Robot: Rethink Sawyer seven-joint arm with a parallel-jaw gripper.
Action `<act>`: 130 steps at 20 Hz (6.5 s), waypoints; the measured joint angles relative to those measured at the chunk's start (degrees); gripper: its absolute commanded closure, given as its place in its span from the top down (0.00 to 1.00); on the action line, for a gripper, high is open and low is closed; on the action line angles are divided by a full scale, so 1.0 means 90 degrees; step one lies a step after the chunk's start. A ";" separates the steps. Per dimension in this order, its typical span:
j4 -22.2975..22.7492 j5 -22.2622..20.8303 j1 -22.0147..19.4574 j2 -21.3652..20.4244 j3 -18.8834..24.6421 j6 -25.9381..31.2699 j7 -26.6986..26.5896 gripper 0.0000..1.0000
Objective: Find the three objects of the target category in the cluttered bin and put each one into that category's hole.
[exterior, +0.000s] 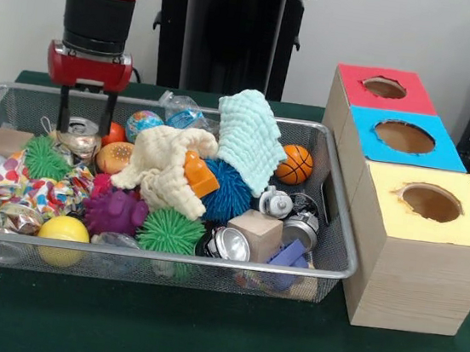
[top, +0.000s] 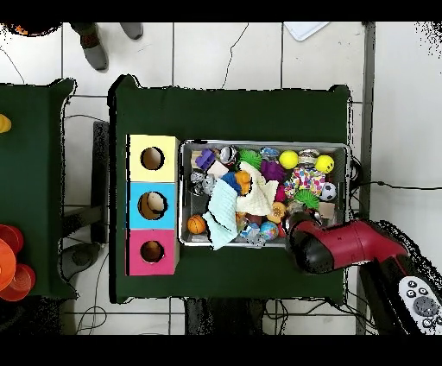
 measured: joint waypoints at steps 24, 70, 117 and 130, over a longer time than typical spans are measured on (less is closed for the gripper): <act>-0.0079 -0.0154 -0.0129 0.0493 -0.0056 -0.0454 0.0001 1.00; -0.0097 -0.0155 0.0295 0.0378 -0.0611 -0.0027 0.0001 1.00; -0.0085 -0.0116 -0.1196 0.0395 0.0467 0.0746 -0.2235 1.00; -0.0798 -0.1744 0.0832 0.0557 -0.1079 -0.1041 -0.2036 1.00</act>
